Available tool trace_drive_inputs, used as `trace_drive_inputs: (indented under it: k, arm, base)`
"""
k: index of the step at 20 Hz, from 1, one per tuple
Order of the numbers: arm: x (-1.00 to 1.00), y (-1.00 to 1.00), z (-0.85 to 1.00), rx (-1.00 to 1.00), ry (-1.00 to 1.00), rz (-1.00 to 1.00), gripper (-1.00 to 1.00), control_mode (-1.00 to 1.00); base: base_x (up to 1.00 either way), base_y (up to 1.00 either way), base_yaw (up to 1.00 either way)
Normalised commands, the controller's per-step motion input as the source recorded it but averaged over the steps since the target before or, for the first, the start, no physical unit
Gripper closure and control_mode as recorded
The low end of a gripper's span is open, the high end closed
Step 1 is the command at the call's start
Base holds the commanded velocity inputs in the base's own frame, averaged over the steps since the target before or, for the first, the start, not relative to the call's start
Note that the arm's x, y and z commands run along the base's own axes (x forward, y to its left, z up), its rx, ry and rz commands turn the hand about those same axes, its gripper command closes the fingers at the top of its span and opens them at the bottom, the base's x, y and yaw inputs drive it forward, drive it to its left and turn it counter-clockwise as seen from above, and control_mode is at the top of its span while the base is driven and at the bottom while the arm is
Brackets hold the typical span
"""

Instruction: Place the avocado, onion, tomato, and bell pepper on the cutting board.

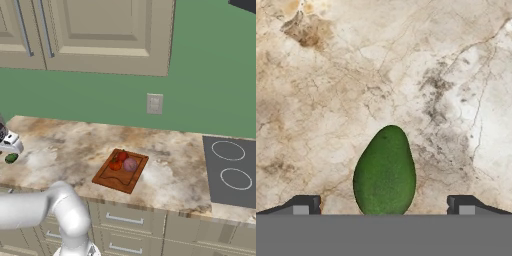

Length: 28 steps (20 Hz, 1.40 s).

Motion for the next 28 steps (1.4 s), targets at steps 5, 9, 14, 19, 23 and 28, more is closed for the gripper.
trace_drive_inputs:
  k: [5, 9, 14, 19, 23, 28]
  arm:
    - [0.0, 0.0, -0.16, 0.0, 0.0, 0.0, -1.0, -1.0]
    - [0.0, 0.0, -0.2, 0.0, 0.02, 0.0, -1.0, -1.0]
    - [0.0, 0.0, -0.14, 0.0, 0.02, 0.0, -1.0, -1.0]
    - [0.01, 0.0, -0.15, 0.0, 0.02, 0.0, 1.0, -1.0]
    - [-0.04, 0.0, 0.0, 0.0, -0.01, 0.0, 1.0, -1.0]
    - [-0.39, -0.07, 0.34, 0.0, -0.11, 0.0, 1.0, -1.0]
  base:
    - [0.0, 0.0, 0.0]
    - [0.0, 0.0, 0.0]
    - [0.0, 0.0, 0.0]
    - [0.0, 0.0, 0.0]
    - [0.0, 0.0, 0.0]
    - [0.0, 0.0, 0.0]
